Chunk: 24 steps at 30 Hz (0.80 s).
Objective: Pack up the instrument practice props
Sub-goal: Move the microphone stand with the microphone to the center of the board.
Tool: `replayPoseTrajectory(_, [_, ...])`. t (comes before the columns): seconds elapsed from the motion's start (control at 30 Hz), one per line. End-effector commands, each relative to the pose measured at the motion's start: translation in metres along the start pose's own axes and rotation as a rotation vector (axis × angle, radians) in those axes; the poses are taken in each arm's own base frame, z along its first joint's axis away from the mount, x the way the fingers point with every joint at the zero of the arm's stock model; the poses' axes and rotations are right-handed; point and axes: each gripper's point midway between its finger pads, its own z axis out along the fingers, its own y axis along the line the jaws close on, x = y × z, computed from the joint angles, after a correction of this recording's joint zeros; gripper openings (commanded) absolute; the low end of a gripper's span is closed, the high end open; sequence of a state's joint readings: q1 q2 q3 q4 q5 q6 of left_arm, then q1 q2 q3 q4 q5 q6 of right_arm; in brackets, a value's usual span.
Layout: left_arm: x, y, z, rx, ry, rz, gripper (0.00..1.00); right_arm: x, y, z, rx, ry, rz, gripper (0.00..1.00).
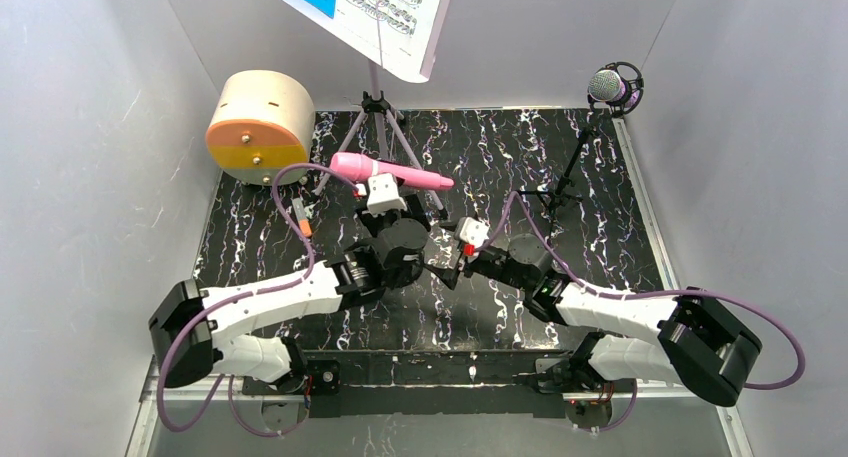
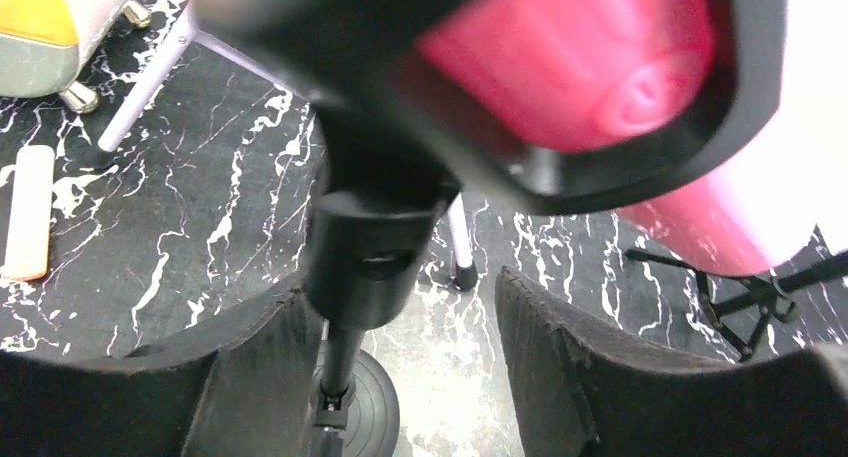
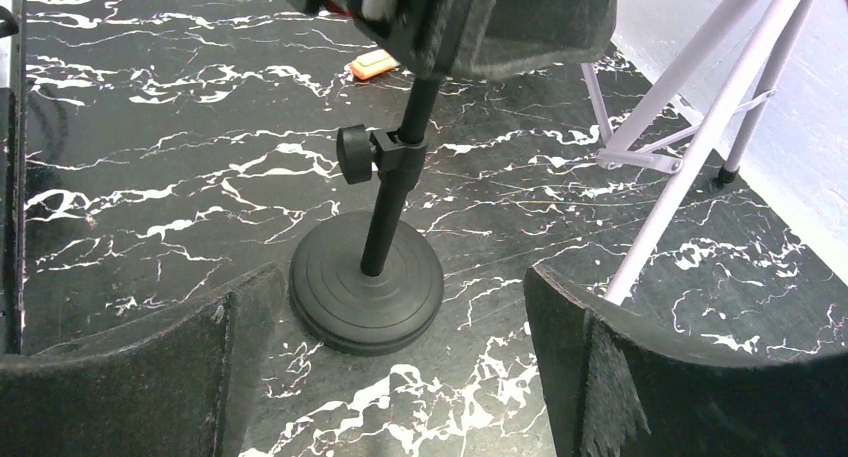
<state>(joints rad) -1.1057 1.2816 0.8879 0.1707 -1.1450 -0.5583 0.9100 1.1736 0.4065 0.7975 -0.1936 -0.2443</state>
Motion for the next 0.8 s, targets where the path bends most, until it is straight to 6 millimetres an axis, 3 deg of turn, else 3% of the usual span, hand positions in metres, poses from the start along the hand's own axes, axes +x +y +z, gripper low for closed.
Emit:
replayPoseTrajectory(0.0, [-0.010, -0.002, -0.010, 0.079, 0.013, -0.053, 0.63, -0.008, 0.001, 0.001, -0.007, -0.056, -0.038, 0.97])
replayPoseTrajectory(0.23, [0.000, 0.006, -0.025, 0.189, 0.085, 0.010, 0.75, -0.007, 0.009, 0.004, -0.042, -0.085, -0.024, 0.92])
replayPoseTrajectory(0.47, [0.007, 0.023, -0.046, 0.298, 0.140, 0.065, 0.78, -0.007, 0.016, 0.017, -0.023, -0.113, -0.019, 0.88])
replayPoseTrajectory(0.77, [0.023, 0.056, -0.062, 0.331, 0.202, 0.074, 0.78, -0.017, 0.007, 0.032, 0.229, -0.186, -0.084, 0.84])
